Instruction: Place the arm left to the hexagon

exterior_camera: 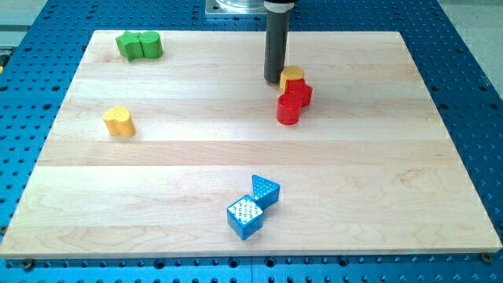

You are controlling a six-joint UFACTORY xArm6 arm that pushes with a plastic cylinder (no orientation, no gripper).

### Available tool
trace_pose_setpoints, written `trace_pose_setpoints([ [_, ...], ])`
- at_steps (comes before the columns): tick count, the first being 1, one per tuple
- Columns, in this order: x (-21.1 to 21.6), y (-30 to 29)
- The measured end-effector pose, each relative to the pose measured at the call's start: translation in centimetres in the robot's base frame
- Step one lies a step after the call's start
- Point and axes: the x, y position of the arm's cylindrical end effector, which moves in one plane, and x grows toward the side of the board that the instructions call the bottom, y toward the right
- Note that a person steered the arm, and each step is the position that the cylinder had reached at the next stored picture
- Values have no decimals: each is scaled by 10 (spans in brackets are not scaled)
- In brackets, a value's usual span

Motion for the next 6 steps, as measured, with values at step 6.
trace_pose_setpoints([
  [6,5,53],
])
